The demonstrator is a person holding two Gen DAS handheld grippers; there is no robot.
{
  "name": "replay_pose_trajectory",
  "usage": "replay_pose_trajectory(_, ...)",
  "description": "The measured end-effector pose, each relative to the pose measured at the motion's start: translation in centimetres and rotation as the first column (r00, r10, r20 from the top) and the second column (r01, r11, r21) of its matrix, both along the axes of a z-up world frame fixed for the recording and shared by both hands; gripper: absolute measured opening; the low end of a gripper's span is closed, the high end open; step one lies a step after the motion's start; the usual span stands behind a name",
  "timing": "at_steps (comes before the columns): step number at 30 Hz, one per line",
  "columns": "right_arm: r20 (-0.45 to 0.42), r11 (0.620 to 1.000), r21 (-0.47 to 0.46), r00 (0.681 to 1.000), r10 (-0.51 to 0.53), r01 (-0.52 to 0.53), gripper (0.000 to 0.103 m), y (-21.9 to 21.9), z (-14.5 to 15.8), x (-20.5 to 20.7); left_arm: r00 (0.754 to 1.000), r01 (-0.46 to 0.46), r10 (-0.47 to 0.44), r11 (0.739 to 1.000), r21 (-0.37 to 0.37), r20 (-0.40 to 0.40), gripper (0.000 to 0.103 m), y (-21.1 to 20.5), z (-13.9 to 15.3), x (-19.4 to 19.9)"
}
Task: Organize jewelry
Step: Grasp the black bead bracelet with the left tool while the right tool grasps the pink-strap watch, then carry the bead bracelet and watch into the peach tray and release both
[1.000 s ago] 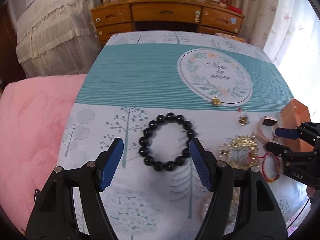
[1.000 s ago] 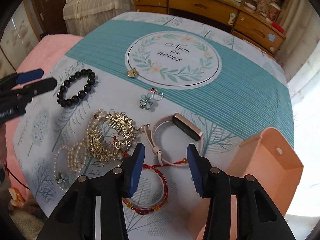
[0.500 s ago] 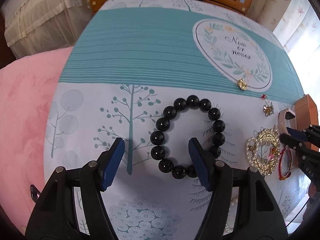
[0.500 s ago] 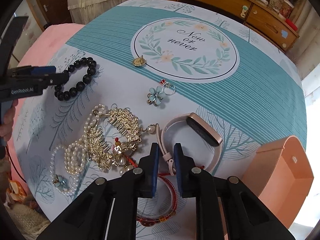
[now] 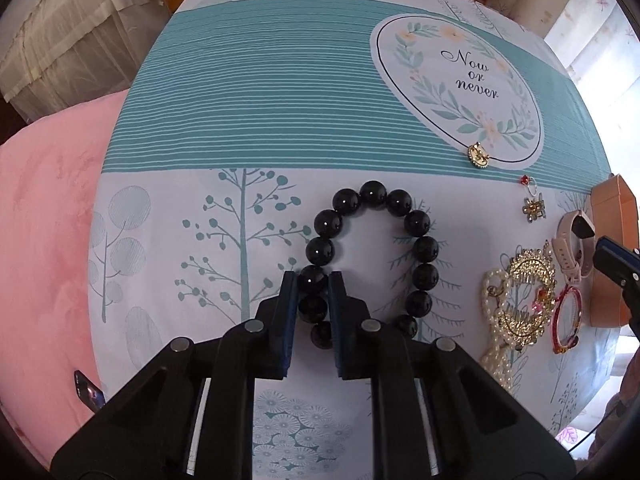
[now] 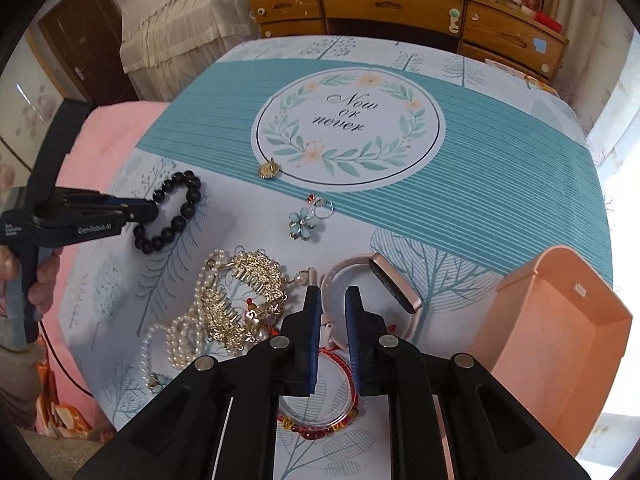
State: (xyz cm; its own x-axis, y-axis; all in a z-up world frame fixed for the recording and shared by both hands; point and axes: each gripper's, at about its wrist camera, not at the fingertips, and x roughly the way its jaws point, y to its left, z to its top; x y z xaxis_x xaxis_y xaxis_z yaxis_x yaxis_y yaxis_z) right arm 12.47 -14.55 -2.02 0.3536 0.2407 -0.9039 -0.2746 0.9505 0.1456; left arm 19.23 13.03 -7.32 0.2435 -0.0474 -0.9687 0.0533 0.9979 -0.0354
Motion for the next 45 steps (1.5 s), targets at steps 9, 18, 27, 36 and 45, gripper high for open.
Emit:
replay_pose_trajectory(9,0.064,0.998,0.052,0.998,-0.025,0.022,0.004,-1.5,2.7,-1.4,0.989,-0.037,0.045,0.998,-0.06,0.14,0.012,-0.7,5.3,-2.0)
replay_pose_trajectory(18,0.077,0.989,-0.109,0.991,0.112,-0.104,0.06,0.8,1.0,-2.0,0.983,-0.013,0.026,0.997,-0.072,0.182,0.012,-1.5,7.9,-3.5)
replay_pose_trajectory(27,-0.014,0.979,-0.156,0.992,0.129,-0.13,0.028,1.9,-3.0,0.3,0.976,0.011,0.01,0.996,-0.092,0.216,0.012,-2.2,9.4,-3.7)
replay_pose_trajectory(36,0.034,0.991,-0.113,0.996,0.076,-0.072,0.009,1.2,-1.9,0.1,0.961,0.058,-0.031,0.994,-0.091,0.273,0.012,-4.2,12.8,-3.8)
replay_pose_trajectory(45,0.198,0.991,0.093,0.973,-0.117,0.1,0.009,-5.6,6.2,-4.3,0.917,0.222,-0.172,0.97,-0.103,0.359,0.012,-12.1,17.7,-5.6)
